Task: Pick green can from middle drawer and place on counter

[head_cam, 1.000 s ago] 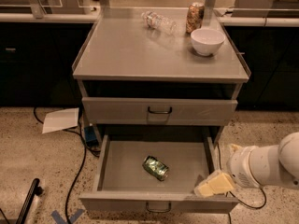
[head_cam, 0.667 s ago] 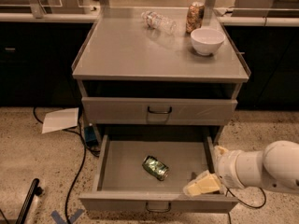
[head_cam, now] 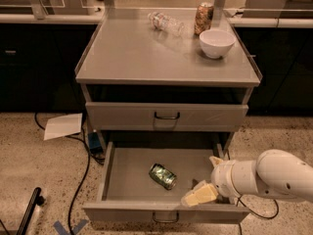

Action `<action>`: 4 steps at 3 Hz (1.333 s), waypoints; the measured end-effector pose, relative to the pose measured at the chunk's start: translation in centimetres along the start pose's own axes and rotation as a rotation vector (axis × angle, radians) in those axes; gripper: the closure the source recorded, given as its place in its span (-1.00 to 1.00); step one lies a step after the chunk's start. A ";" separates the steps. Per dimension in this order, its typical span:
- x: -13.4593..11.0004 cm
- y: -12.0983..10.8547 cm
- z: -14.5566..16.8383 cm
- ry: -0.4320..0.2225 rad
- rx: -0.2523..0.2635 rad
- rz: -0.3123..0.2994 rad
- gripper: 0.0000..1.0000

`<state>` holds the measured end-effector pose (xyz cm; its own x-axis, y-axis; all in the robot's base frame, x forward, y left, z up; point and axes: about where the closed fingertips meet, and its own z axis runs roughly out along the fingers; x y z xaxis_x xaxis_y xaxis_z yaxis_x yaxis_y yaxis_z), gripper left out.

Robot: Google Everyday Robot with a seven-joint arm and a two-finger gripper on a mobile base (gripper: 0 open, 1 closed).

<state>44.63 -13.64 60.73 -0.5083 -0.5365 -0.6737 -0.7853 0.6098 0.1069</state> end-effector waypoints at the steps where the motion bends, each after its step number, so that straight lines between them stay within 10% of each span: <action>1: 0.4 0.2 -0.3 0.018 0.033 0.001 -1.00; 2: 2.2 -1.2 1.3 0.014 0.066 0.009 -1.00; 4: 4.8 -3.3 8.9 -0.030 -0.070 0.049 -1.00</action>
Offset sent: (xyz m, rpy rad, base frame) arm 0.0130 -0.0241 -0.0708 -0.0382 -0.0276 -0.0990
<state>47.91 -13.00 50.65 -0.5366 -0.4883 -0.6882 -0.7831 0.5919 0.1906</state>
